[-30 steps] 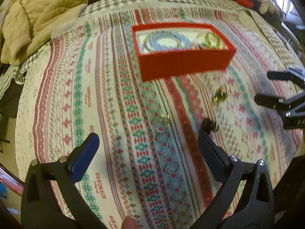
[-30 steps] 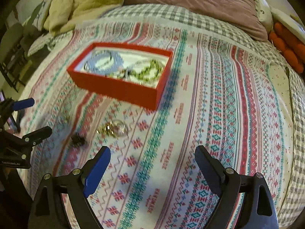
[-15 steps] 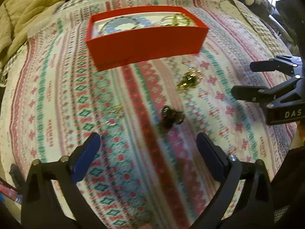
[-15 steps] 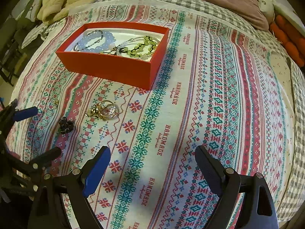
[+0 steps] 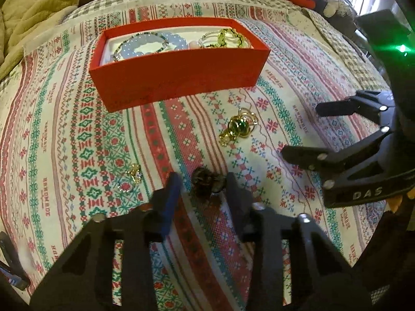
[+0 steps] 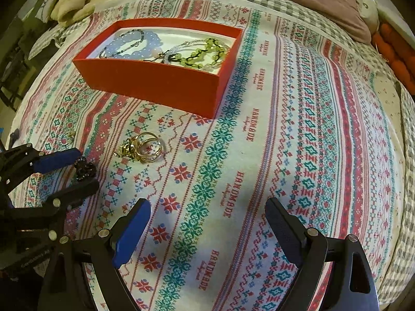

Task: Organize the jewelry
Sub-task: 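Grasp the black ring with the left gripper while the right gripper grasps the gold ring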

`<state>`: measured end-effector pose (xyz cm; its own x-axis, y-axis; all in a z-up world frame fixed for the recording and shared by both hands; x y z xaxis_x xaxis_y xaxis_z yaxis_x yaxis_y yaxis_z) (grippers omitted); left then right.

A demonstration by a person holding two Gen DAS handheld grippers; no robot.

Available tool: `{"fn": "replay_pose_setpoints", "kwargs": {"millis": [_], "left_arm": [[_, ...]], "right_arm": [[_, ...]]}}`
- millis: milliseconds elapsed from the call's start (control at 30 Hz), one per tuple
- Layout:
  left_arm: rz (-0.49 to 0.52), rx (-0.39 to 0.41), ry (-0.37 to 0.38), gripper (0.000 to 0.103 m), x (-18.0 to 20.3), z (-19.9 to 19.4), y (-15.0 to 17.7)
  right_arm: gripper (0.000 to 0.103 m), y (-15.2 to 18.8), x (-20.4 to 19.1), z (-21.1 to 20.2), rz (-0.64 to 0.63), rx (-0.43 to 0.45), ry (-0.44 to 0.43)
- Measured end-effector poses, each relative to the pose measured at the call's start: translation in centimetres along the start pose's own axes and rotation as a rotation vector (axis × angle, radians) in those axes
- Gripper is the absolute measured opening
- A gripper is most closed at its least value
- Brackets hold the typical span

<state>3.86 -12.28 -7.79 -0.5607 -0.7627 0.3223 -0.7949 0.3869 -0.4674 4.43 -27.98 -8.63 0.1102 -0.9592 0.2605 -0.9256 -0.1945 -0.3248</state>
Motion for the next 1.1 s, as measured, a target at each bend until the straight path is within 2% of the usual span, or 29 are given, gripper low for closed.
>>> {"fn": "replay_pose_setpoints", "kwargs": {"millis": [367, 533, 600, 867, 1100], "left_arm": [[-0.046, -0.001, -0.018, 0.028, -1.6, -1.6, 0.0], [-0.064, 0.001, -0.013, 0.028, -2.1, -2.0, 0.3], [-0.068, 0.001, -0.011, 0.028, -2.3, -2.1, 0.4], [-0.067, 0.0, -0.006, 0.028, -2.2, -2.6, 0.5], [-0.067, -0.003, -0.01, 0.028, -2.2, -2.7, 0.6]], "right_arm": [[0.089, -1.4, -2.4, 0.5, -0.021, 0.008, -0.025], [0.071, -2.0, -4.5, 0.4, -0.132, 0.089, -0.023], [0.061, -2.1, -5.2, 0.2, -0.167, 0.117, -0.029], [0.029, -2.5, -6.5, -0.4, -0.21, 0.152, -0.054], [0.028, -2.3, -6.3, -0.6, -0.223, 0.155, -0.055]]}}
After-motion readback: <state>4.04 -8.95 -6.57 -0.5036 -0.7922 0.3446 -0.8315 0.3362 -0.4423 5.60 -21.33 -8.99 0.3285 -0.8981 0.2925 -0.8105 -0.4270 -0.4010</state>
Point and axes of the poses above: each gripper's, at about its wrist camera, not at the fingertips, and z roughly the way its jaws point, x to its right, y to its underside, the point moved 4 cm from there along z, roughly the way its jaws point, and after that the axes turned 14 degrees about y, right-handed, at the moved point
